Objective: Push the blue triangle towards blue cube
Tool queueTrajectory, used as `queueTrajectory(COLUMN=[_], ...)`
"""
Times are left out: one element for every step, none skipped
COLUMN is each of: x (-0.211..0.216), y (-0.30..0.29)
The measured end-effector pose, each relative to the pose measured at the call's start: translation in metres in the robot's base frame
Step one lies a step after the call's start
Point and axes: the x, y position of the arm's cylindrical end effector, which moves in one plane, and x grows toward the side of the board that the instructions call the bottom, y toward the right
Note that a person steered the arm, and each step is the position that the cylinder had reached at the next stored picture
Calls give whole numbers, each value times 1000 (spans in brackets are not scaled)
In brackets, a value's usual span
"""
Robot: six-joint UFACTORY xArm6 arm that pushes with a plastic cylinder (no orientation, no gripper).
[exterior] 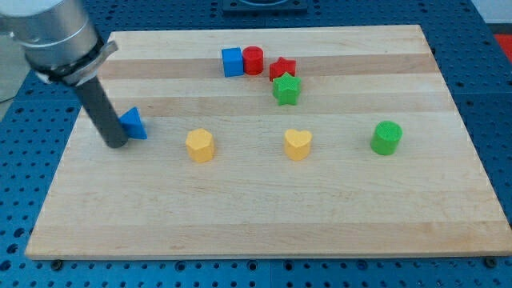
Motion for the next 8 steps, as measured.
queueTrajectory(x=[-53, -52, -28, -65, -94, -71, -46, -44], y=[0, -5, -1, 24, 31, 29, 32, 51])
